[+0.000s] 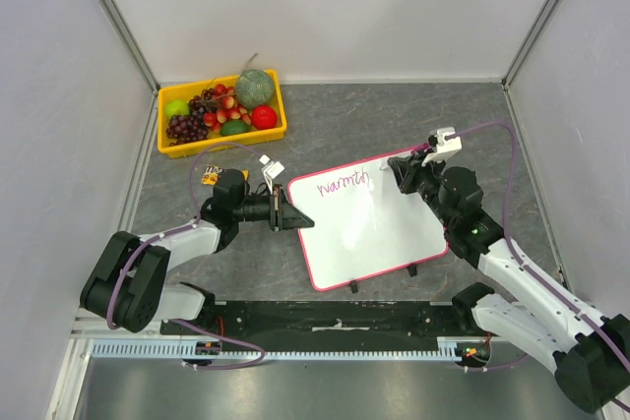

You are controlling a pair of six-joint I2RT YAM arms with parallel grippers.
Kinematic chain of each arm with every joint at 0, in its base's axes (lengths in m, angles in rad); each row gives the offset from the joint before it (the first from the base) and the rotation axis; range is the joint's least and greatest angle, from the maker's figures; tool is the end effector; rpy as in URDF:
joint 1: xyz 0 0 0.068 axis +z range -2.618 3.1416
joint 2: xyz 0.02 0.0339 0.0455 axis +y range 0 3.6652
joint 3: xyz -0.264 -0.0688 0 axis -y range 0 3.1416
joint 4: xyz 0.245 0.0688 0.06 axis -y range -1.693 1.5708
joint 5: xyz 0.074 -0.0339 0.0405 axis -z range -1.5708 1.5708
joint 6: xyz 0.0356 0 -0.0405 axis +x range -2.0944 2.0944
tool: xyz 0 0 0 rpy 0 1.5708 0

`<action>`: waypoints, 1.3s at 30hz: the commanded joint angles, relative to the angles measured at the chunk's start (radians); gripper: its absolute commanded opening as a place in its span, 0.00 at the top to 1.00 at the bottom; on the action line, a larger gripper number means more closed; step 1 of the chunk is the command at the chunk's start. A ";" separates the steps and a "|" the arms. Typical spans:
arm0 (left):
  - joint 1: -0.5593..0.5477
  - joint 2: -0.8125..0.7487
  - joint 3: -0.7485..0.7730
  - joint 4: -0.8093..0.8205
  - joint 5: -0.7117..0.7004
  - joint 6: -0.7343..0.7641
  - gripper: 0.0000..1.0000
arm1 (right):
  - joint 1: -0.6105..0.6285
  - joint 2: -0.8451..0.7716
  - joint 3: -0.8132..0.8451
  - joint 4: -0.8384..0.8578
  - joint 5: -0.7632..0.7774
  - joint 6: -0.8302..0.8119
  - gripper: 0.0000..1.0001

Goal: Write a sentence on the whiteboard

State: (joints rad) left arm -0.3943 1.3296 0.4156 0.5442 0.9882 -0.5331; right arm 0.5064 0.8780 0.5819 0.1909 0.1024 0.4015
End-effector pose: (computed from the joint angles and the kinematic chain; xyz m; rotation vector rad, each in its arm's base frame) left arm 0.2114 -0.1201 0.1786 0.5847 2.0029 -1.5428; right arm 0.1872 0.0997 0.2910 -0.0109 1.7107 0.5957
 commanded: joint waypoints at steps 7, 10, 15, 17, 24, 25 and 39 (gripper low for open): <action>-0.018 0.008 -0.029 -0.036 -0.060 0.211 0.98 | -0.006 -0.037 -0.048 -0.036 -0.029 -0.001 1.00; -0.020 0.011 -0.029 -0.036 -0.059 0.209 0.98 | -0.006 -0.048 -0.060 -0.045 -0.038 -0.001 1.00; -0.020 0.010 -0.029 -0.035 -0.062 0.211 0.98 | -0.006 -0.054 -0.057 -0.048 -0.040 0.000 1.00; -0.018 0.011 -0.028 -0.038 -0.062 0.209 0.98 | -0.008 -0.057 -0.045 -0.048 -0.043 0.000 1.00; -0.018 0.010 -0.029 -0.036 -0.063 0.211 0.98 | -0.008 -0.074 0.042 -0.045 -0.058 0.014 1.00; -0.018 0.011 -0.028 -0.036 -0.062 0.211 0.98 | -0.005 -0.074 0.050 -0.039 -0.056 0.016 1.00; -0.020 0.008 -0.028 -0.036 -0.060 0.211 0.98 | -0.008 0.018 0.070 0.022 0.005 0.003 1.00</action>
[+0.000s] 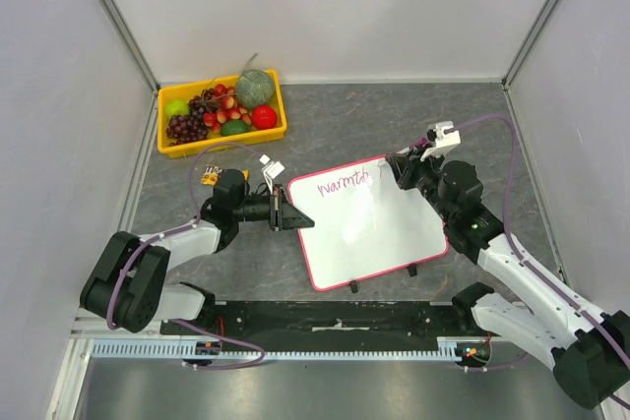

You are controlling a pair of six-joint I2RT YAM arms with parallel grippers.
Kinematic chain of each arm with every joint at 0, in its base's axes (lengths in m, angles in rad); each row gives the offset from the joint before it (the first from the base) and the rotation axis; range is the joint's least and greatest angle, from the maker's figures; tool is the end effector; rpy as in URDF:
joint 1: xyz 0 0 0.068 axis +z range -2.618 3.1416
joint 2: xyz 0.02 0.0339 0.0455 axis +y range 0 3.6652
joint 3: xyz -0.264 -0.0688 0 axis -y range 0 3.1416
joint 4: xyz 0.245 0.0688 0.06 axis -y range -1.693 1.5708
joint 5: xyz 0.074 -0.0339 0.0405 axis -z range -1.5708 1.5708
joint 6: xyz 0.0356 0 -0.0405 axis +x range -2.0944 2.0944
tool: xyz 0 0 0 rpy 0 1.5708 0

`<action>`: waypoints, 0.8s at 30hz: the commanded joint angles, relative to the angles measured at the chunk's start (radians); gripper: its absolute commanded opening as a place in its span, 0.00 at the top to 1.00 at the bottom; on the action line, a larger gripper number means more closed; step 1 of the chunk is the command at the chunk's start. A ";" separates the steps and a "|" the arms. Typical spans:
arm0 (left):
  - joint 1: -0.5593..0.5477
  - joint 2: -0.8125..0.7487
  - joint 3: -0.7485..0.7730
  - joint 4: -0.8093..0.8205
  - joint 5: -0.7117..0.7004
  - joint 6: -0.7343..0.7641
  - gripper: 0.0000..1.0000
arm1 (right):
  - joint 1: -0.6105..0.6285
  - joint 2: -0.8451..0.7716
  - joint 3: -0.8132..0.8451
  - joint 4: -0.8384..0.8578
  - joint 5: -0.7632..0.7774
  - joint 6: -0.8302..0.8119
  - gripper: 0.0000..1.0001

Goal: Write a sentence on the whiteboard

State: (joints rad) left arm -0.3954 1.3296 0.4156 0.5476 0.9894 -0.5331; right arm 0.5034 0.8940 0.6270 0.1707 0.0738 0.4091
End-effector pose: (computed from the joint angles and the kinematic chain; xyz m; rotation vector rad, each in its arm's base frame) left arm 0.2113 -0.1204 0.1789 0.5884 1.9992 -1.5439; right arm 0.1903 0.1018 0.3020 -0.0233 1.7053 0.6254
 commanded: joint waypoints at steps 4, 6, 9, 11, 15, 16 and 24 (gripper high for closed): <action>-0.019 0.011 -0.028 -0.041 -0.061 0.211 0.98 | -0.005 0.005 0.008 0.059 0.052 0.000 1.00; -0.017 0.011 -0.028 -0.040 -0.061 0.211 0.98 | -0.005 0.013 -0.001 0.072 0.055 0.002 1.00; -0.019 0.011 -0.028 -0.040 -0.060 0.211 0.98 | -0.003 0.029 -0.004 0.069 0.050 0.002 1.00; -0.017 0.010 -0.028 -0.040 -0.061 0.212 0.98 | -0.005 0.037 -0.007 0.067 0.050 -0.003 1.00; -0.017 0.011 -0.026 -0.040 -0.061 0.211 0.98 | -0.003 0.040 -0.012 0.050 0.044 -0.006 1.00; -0.017 0.011 -0.026 -0.040 -0.060 0.211 0.98 | -0.005 0.042 -0.012 0.041 0.046 -0.006 1.00; -0.017 0.010 -0.028 -0.040 -0.063 0.211 0.98 | -0.002 -0.007 -0.018 0.024 0.057 0.002 1.00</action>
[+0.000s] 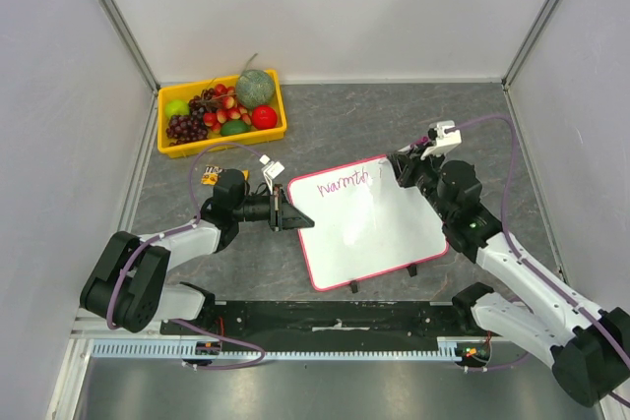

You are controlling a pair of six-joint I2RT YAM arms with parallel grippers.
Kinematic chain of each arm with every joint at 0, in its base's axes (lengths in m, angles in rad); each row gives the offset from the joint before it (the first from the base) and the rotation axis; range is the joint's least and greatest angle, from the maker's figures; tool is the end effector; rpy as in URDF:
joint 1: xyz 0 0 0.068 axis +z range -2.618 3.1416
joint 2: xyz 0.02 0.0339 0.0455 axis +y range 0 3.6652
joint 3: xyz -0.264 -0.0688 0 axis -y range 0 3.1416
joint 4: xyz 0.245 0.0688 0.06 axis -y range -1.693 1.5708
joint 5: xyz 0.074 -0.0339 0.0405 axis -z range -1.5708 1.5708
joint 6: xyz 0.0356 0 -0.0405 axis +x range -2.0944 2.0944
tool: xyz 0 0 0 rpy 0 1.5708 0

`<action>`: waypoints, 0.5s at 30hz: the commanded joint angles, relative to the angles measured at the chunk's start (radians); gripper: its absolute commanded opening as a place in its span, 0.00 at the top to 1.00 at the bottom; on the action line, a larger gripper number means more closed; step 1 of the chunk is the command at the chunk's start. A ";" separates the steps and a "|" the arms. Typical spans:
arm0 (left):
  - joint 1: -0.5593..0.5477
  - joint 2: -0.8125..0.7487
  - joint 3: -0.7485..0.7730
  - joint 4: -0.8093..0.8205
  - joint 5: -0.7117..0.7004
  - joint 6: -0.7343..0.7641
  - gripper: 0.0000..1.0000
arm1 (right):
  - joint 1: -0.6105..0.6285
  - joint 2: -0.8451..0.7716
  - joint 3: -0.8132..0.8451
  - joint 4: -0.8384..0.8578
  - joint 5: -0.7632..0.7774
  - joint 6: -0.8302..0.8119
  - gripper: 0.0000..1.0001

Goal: Write a sentence on the whiteboard

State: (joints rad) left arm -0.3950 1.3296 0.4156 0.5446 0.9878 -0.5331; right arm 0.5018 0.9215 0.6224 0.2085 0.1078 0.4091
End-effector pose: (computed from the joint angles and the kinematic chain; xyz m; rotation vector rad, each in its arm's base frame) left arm 0.2113 -0.1203 0.1787 0.5853 2.0026 -1.5427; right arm 0.1957 0.1030 0.2990 0.0049 1.6959 0.5984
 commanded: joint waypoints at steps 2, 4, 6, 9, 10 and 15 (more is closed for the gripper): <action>-0.018 0.010 -0.028 -0.037 -0.060 0.211 0.98 | -0.003 -0.059 -0.012 -0.015 0.023 0.005 1.00; -0.019 0.010 -0.028 -0.037 -0.061 0.211 0.98 | -0.003 -0.085 -0.013 -0.017 0.024 0.008 1.00; -0.018 0.008 -0.029 -0.037 -0.061 0.211 0.98 | -0.003 -0.098 -0.015 -0.017 0.027 0.011 1.00; -0.021 0.010 -0.029 -0.037 -0.061 0.211 0.98 | -0.005 -0.087 -0.015 -0.018 0.029 0.002 1.00; -0.018 0.008 -0.029 -0.037 -0.061 0.211 0.98 | -0.003 -0.079 -0.015 -0.017 0.029 0.000 1.00; -0.018 0.008 -0.029 -0.038 -0.063 0.211 0.98 | -0.003 -0.053 -0.026 0.002 0.030 0.002 1.00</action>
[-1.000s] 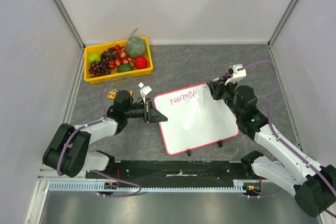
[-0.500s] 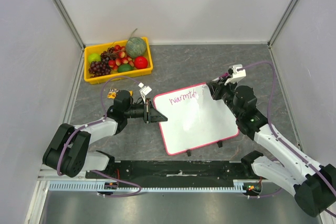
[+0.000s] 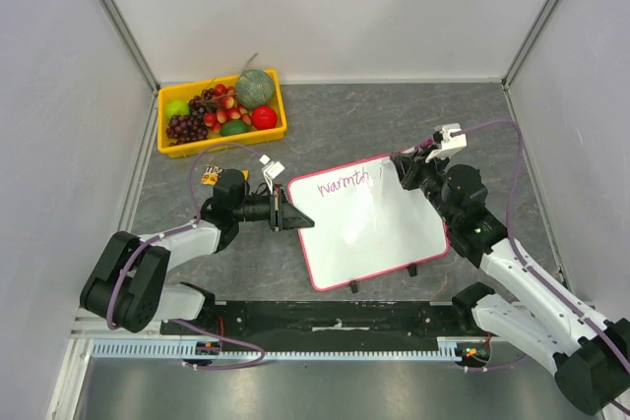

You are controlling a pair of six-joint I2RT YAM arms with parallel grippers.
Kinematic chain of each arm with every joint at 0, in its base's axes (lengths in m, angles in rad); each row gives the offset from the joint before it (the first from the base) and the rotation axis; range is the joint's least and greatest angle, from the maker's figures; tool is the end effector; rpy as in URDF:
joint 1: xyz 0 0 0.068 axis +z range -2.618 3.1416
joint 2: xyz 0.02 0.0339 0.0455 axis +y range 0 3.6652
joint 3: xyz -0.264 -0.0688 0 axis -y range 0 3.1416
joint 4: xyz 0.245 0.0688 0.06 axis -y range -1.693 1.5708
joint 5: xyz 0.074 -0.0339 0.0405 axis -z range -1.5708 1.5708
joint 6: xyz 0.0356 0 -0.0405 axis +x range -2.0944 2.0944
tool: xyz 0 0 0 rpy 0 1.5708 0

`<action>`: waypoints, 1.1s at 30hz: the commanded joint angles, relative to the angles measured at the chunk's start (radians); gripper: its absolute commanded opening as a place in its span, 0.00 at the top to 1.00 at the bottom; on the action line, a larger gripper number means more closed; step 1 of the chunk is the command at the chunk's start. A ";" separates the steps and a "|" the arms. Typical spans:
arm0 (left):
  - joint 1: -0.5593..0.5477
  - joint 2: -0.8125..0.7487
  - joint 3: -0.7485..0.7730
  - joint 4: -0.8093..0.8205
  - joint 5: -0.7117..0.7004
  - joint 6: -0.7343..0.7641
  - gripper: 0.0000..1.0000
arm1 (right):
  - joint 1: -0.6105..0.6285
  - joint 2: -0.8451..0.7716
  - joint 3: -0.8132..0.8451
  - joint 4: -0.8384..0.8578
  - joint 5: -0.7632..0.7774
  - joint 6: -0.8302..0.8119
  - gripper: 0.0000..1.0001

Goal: Write a sentence on the whiteboard

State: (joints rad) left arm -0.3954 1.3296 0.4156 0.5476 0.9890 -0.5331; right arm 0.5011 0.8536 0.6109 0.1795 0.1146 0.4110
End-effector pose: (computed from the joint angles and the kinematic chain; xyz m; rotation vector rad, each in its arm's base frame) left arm 0.2113 -0.1204 0.1789 0.5881 1.9993 -1.5435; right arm 0.1843 0.0963 0.3049 0.0146 1.6681 0.6029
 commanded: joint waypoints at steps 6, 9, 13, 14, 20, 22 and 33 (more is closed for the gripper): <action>-0.019 0.005 -0.029 -0.040 -0.062 0.213 0.98 | -0.004 0.044 -0.034 0.058 0.039 -0.001 1.00; -0.017 0.008 -0.029 -0.041 -0.062 0.213 0.98 | -0.007 0.045 -0.045 0.055 0.043 -0.003 1.00; -0.017 0.010 -0.029 -0.040 -0.062 0.213 0.98 | -0.007 0.032 -0.057 0.040 0.042 -0.001 1.00; -0.019 0.010 -0.029 -0.040 -0.062 0.213 0.98 | -0.007 0.030 -0.060 0.037 0.043 -0.003 1.00; -0.017 0.008 -0.029 -0.040 -0.062 0.213 0.98 | -0.007 0.016 -0.080 0.017 0.036 -0.003 1.00; -0.017 0.006 -0.029 -0.040 -0.062 0.213 0.98 | -0.007 0.010 -0.085 0.009 0.033 -0.003 1.00; -0.017 0.006 -0.029 -0.041 -0.062 0.212 0.98 | -0.009 -0.034 -0.128 -0.029 -0.003 0.000 1.00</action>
State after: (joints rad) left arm -0.3950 1.3296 0.4156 0.5400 0.9855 -0.5335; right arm 0.4995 0.8307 0.5213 0.2192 0.1139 0.4187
